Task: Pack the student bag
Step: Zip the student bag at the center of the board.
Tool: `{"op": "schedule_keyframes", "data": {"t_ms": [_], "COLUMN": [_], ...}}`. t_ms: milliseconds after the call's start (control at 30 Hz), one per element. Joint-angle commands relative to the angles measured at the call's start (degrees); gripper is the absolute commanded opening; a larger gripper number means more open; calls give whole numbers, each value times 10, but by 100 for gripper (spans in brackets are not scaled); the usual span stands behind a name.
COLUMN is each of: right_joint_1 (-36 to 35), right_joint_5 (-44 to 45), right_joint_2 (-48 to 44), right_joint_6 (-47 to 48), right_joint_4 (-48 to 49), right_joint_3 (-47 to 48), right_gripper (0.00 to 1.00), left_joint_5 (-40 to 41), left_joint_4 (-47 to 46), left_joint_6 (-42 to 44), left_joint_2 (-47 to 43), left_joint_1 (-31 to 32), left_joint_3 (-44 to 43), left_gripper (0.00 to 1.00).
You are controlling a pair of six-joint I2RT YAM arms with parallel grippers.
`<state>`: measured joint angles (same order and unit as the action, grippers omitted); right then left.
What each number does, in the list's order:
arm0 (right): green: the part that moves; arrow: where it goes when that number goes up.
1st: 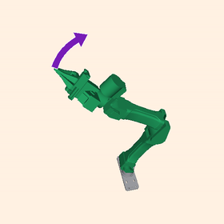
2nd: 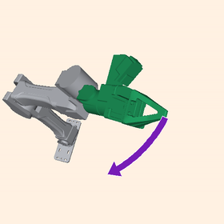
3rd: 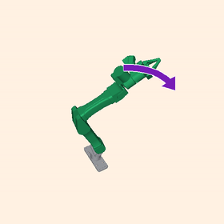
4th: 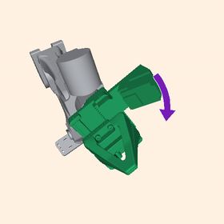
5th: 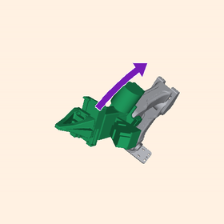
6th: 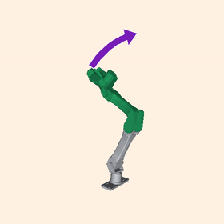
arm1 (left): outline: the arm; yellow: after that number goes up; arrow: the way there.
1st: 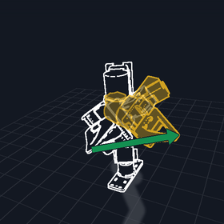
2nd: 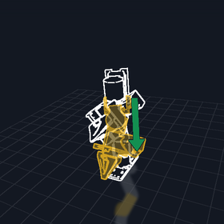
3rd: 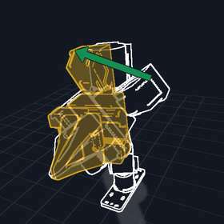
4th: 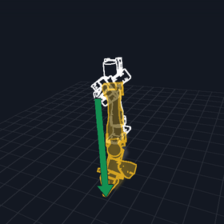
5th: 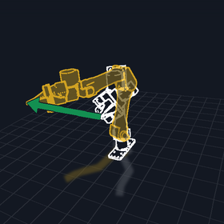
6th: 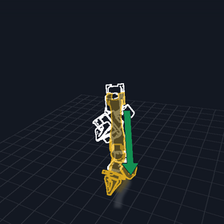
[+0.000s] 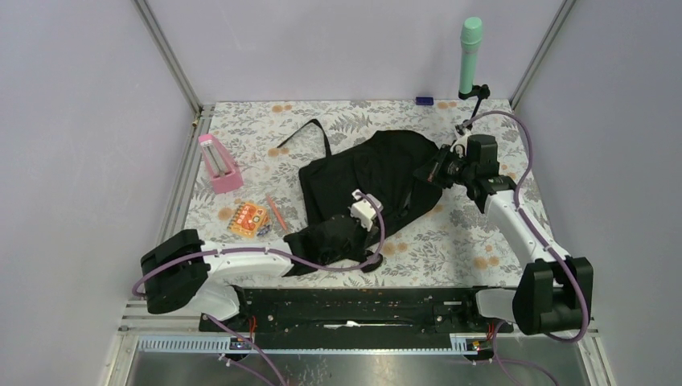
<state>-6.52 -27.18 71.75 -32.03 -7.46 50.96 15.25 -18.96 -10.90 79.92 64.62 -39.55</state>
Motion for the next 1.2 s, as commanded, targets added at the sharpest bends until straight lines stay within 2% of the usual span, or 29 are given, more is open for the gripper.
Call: {"op": "schedule_keyframes", "data": {"t_ms": [0,133,233,267,300,433,567,733,933,1167], "right_joint_1": [-3,-3,-4,-4,-5,-13,-35,-52,-53,-53], "right_joint_5": [-77,-127,-151,-157,-164,-187,-203,-206,-222,-222], "right_joint_2": [32,62,79,82,84,95,113,121,123,131], "right_joint_6": [27,48,71,76,79,88,99,100,102,109], "right_joint_4": [51,68,57,56,56,55,52,53,52,39], "right_joint_3": [44,54,74,78,82,97,112,120,121,125], "right_gripper": [0,0,0,0,0,0,0,0,0,0], "left_joint_5": [-48,-67,-71,-91,-119,-163,-262,-338,-377,-459], "left_joint_4": [-65,-40,13,42,68,137,128,186,211,174], "left_joint_6": [-96,-104,-62,-53,-47,3,46,60,59,33], "left_joint_2": [7,1,-23,-28,-29,-9,81,247,374,447], "left_joint_1": [63,68,51,29,-1,-118,-244,-337,-379,-383], "left_joint_3": [-52,-86,-115,-133,-152,-218,-280,-437,-578,-628], "left_gripper": [0,19,62,73,79,94,99,99,99,99]}}
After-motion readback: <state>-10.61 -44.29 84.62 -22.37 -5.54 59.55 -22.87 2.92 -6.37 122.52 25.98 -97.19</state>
